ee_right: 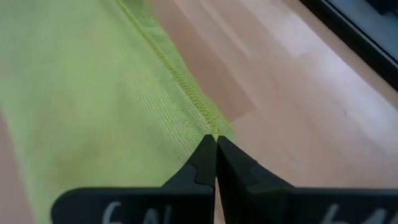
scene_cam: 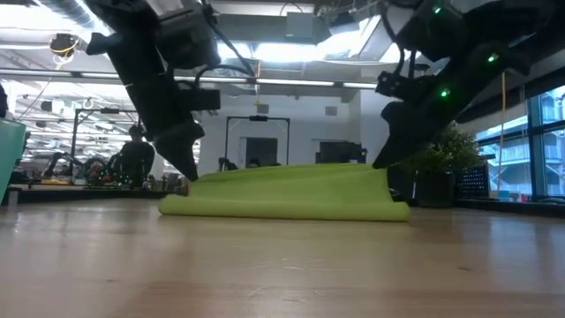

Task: Roll microfiber towels into tight, uniform cylinder then place into a basket
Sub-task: Fold the yellow green microfiber towel

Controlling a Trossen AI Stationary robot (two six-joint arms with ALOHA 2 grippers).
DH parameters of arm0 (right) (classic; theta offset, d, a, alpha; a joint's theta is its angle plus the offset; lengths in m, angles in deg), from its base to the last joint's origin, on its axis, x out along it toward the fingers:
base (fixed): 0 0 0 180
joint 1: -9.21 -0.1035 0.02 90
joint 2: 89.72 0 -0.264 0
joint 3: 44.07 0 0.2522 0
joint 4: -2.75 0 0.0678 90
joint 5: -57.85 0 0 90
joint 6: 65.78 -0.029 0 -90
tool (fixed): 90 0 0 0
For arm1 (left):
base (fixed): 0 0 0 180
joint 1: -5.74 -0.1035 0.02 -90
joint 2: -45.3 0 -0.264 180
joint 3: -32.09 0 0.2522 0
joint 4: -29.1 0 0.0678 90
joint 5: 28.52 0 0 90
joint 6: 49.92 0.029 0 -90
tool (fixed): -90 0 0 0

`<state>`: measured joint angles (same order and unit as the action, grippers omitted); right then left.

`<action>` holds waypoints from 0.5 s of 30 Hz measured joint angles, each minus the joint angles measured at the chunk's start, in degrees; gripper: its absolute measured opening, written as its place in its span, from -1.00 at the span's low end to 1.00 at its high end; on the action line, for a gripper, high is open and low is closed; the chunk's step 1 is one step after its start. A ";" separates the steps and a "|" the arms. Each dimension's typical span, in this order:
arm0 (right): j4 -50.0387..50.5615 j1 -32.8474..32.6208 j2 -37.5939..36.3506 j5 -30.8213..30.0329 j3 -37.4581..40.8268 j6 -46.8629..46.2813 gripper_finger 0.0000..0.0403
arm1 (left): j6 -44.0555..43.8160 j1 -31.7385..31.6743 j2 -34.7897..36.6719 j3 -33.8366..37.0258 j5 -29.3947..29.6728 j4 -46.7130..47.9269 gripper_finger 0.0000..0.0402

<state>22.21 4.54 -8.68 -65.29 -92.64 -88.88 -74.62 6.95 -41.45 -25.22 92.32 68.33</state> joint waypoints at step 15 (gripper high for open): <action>-2.98 4.88 2.97 4.57 0.02 5.49 -0.85 | 1.17 -3.00 0.01 0.07 -0.15 -0.55 -0.80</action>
<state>19.23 9.42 -5.71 -60.71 -92.62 -83.39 -73.45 3.94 -41.44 -25.16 92.17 67.79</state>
